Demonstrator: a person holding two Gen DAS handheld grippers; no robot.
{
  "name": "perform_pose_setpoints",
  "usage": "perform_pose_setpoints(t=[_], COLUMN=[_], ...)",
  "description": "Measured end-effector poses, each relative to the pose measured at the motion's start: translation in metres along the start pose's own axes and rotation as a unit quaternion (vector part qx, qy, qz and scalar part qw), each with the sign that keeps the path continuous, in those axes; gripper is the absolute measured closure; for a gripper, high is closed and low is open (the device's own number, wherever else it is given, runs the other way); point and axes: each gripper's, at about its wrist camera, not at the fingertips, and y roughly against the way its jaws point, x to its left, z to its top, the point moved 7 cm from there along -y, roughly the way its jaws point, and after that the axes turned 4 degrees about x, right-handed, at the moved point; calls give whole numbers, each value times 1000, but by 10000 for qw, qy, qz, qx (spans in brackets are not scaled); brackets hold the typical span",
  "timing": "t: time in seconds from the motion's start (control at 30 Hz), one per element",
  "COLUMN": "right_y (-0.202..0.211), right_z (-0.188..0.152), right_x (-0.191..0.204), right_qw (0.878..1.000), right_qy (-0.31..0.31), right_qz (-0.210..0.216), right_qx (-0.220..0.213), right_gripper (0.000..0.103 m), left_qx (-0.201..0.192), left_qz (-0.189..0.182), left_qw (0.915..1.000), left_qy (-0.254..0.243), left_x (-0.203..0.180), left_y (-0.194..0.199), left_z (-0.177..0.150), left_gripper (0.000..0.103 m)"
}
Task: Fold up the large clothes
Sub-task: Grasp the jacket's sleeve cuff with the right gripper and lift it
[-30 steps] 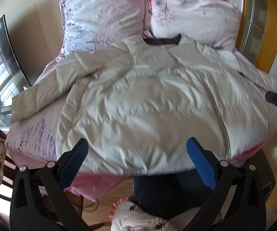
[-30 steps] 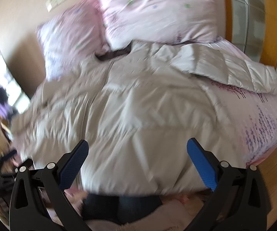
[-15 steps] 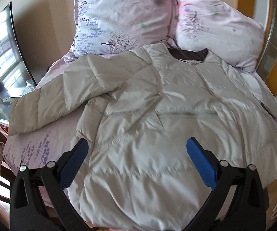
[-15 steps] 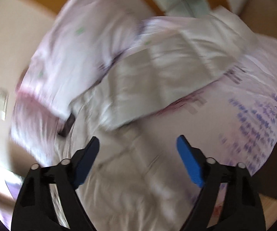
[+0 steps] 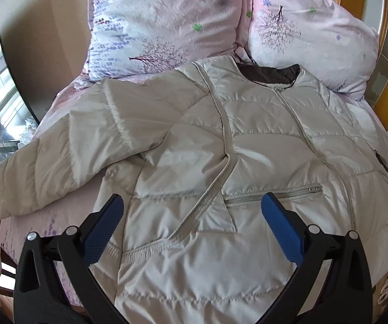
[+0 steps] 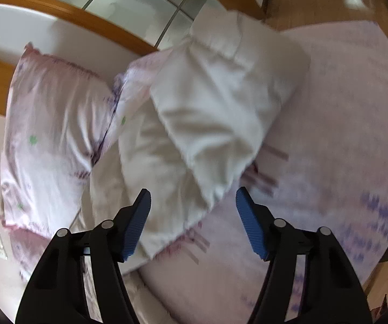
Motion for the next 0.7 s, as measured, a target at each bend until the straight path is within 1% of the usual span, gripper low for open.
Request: perform_pose_setpoints(t=[0.13,0.23,0.3,0.33,0.37,0.4,0.53,0.63,0.7], right_y=[-1,-6,-10,-10,-9,-7,2,5,9], right_z=[15,19,22,22,24,25,27,25,19], right_x=[-1,3,11,13,19,23,55,78,95], right_qw=[9995,9981,9955,9943,9915,9895,9793,9738,9713], right_qy=[-59,32,259,347,536,671,1228,1528,1702], right_qz=[-207,-526,-824,-910,-1070,-1144,-1333,-1312,-1215], right_qx=[-229,-321,-396,-434,-511,-570,-896,-1055,-1133], right_gripper=[45,56,71,76,85,90,94,95,96], left_qx=[126,266,290,292,287,277,274,299,248], left_qz=[-102,-57,-27,-5,19,23,1,13,-29], left_qw=[9999,9995,9994,9993,9993,9993,9995,9994,9995], left_qy=[-50,-146,-197,-215,-229,-230,-181,-172,-171], left_x=[-3,-5,-6,-6,-6,-6,-5,-6,-6], left_y=[-11,-22,-25,-26,-26,-27,-29,-30,-29], left_z=[7,15,19,21,24,26,31,34,35], left_gripper=[2,2,2,2,2,2,2,2,2])
